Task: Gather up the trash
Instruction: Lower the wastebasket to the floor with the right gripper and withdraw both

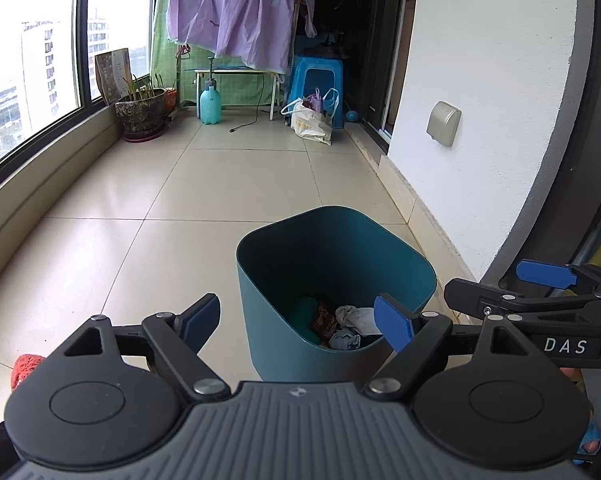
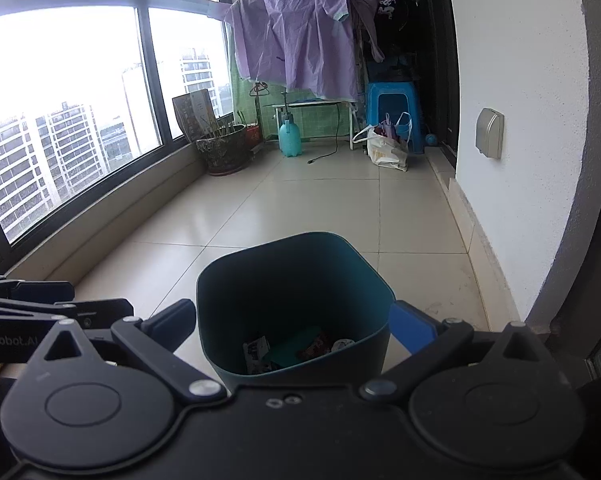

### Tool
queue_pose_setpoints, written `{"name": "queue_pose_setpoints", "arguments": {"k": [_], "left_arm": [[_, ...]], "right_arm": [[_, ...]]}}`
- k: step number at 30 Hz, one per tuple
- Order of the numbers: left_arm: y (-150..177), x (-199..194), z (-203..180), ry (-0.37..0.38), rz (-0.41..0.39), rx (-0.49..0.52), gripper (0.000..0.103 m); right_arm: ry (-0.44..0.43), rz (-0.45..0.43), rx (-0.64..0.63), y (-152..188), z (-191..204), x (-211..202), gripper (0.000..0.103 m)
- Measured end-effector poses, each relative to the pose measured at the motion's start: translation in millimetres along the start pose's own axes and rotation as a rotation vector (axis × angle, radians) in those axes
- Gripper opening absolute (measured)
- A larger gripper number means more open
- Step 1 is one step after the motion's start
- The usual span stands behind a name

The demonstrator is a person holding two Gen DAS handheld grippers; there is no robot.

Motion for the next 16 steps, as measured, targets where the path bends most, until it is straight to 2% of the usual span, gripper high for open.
{"name": "queue_pose_setpoints", "arguments": {"k": [16], "left_arm": [[-0.7, 0.6, 0.5, 0.001, 0.012, -0.010, 0.084]], "right_arm": [[-0.003, 0.014, 0.006, -4.1, -0.5, 3.1, 0.103]]}}
Point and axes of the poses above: each gripper's, at about its wrist camera, not at the fingertips, and x roughly the way its jaws point, z to its left, y to its underside, the point moved 10 cm from there along x, roughly the way its jaws point, and after that the axes turned 10 degrees about -x, right-handed, at the moved point
